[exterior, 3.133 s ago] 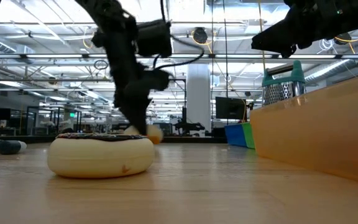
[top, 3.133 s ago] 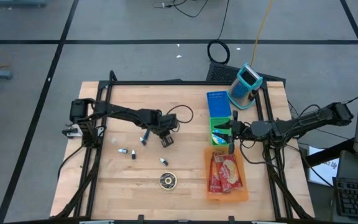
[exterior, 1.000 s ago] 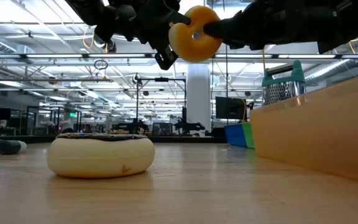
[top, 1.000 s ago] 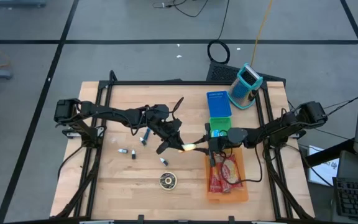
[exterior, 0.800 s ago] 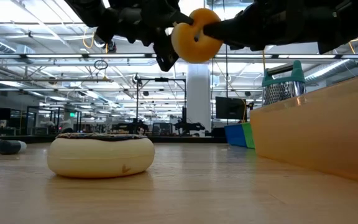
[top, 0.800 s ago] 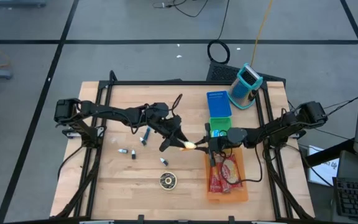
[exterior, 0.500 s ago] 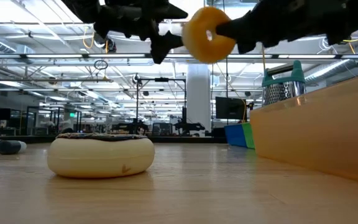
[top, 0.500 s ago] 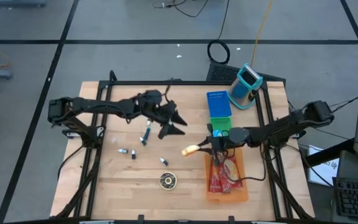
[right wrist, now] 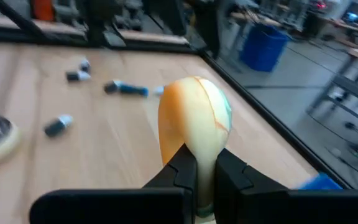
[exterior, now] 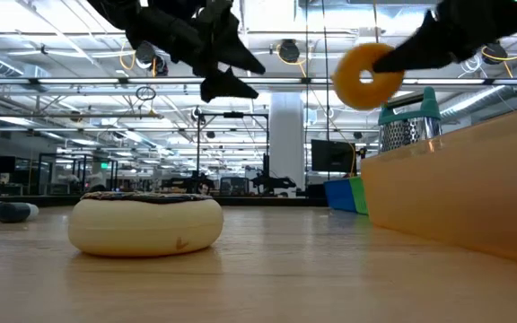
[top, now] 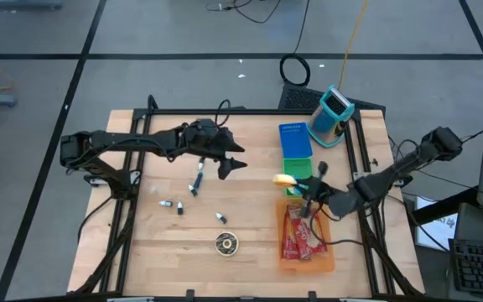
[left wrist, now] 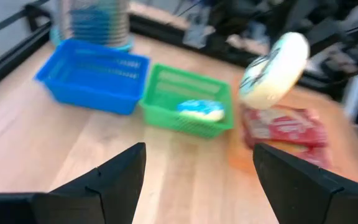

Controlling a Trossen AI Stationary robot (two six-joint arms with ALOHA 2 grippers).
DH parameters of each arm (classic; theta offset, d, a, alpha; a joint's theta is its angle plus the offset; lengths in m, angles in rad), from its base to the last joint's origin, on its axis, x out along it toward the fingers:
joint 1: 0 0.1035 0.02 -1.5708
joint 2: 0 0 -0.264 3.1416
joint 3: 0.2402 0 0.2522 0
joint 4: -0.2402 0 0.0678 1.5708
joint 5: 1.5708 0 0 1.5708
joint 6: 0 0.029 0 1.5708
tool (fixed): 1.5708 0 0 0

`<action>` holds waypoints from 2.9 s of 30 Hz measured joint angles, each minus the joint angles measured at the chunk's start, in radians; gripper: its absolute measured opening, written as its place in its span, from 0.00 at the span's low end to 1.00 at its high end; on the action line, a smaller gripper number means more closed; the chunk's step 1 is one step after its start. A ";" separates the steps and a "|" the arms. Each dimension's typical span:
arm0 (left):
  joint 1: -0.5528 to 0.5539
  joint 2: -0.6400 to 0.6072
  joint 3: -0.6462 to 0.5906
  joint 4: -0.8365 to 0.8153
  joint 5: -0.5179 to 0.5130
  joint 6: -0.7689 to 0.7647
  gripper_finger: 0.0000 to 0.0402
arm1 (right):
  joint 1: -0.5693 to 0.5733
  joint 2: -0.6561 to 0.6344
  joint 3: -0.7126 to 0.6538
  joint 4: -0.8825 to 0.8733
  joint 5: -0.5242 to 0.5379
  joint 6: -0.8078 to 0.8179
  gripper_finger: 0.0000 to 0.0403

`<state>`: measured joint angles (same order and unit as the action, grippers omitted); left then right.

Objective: Pick & Place Food Item
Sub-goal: Put the light blue donut into the green bin

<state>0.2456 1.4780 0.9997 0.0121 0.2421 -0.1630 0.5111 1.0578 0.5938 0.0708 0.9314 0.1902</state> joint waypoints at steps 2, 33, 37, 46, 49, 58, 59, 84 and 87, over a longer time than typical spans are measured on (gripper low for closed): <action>-0.005 0.000 0.000 -0.018 -0.043 -0.004 0.74 | 0.032 0.012 0.000 -0.075 0.056 0.068 0.03; -0.079 0.001 -0.001 -0.012 -0.174 -0.106 0.74 | 0.075 0.017 0.000 -0.719 -0.068 0.291 0.10; -0.079 0.001 -0.001 -0.008 -0.174 -0.107 0.74 | 0.051 0.017 0.000 -0.719 -0.073 0.278 0.20; -0.079 0.001 -0.001 -0.008 -0.174 -0.105 0.74 | 0.038 0.017 -0.001 -0.654 -0.122 0.248 0.33; -0.079 0.001 -0.001 -0.008 -0.174 -0.104 0.74 | 0.038 0.018 -0.001 -0.628 -0.191 0.234 0.33; -0.079 0.001 -0.001 -0.008 -0.174 -0.089 0.74 | 0.038 0.017 -0.001 -0.585 -0.228 0.233 0.31; -0.079 0.001 -0.001 -0.008 -0.174 -0.085 0.74 | 0.038 0.017 -0.001 -0.577 -0.229 0.232 0.31; -0.079 0.001 -0.001 -0.008 -0.174 -0.076 0.74 | -0.015 0.043 -0.001 -0.420 -0.122 0.217 0.20; -0.079 0.001 -0.001 -0.008 -0.174 -0.076 0.74 | -0.038 0.084 -0.001 -0.405 -0.140 0.213 0.18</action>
<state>0.1669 1.4788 0.9985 0.0040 0.0681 -0.2390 0.4735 1.1413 0.5926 -0.3339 0.7917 0.4030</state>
